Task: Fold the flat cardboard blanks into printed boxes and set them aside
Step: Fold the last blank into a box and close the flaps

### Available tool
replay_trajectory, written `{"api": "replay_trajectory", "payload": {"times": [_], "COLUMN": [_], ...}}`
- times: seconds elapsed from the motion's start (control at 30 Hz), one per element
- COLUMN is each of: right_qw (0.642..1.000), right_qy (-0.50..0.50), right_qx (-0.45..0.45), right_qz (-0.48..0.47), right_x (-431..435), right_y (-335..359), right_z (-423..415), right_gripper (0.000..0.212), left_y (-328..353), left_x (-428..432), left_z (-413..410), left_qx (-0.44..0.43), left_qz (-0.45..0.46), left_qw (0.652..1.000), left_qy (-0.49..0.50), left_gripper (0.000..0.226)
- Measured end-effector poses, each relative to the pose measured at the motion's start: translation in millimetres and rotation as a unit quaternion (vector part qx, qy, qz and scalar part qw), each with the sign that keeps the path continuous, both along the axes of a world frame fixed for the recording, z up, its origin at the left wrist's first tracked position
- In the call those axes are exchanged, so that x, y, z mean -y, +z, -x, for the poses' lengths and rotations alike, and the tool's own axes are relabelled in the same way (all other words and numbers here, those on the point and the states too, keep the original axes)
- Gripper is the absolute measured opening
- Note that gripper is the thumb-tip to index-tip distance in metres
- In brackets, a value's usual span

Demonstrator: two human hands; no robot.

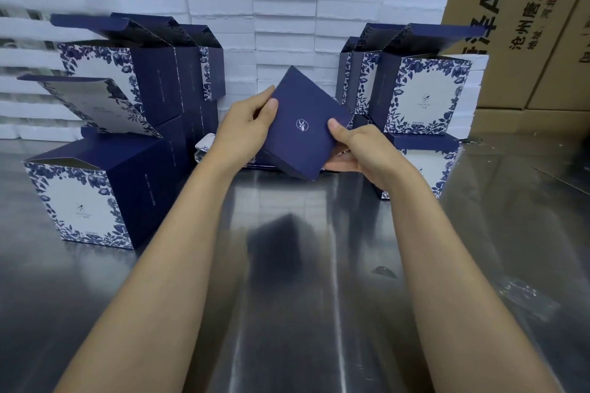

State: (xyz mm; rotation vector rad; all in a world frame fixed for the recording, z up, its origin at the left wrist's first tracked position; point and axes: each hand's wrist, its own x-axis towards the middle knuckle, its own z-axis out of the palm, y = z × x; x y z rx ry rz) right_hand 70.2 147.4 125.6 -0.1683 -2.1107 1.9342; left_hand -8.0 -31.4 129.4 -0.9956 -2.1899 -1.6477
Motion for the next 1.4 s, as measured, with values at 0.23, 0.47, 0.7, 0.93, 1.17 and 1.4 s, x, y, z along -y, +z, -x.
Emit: {"api": "replay_trajectory", "payload": {"times": [0.23,0.47,0.7,0.93,1.17,1.4], "right_qw": [0.968,0.942,0.916,0.973,0.952,0.964], "right_qy": [-0.169,-0.199,-0.245,-0.063,-0.107,0.036], "right_qx": [-0.067,-0.144,-0.194,-0.213,-0.110,-0.003], "right_qz": [-0.174,-0.229,-0.252,-0.065,-0.266,-0.262], "right_x": [12,8,4,17,11,11], "right_y": [6,9,2,10,-10,-10], "right_z": [9,6,11,10,22,16], "right_gripper": [0.057,0.040,0.048,0.022,0.010,0.040], "left_y": [-2,-8,-1,11,-13,-34], "left_x": [-10,-20,-22,-22,-21,-25], "left_z": [-1,1,-5,-2,0,7], "left_qx": [-0.057,0.091,0.064,0.225,0.258,-0.085], "left_qz": [-0.024,-0.085,-0.002,-0.263,0.094,0.255], "left_qw": [0.995,0.992,0.996,0.932,0.933,0.931], "left_qy": [0.079,0.027,0.063,0.109,0.234,0.248], "left_gripper": [0.039,0.048,0.048,0.036,0.062,0.035]}}
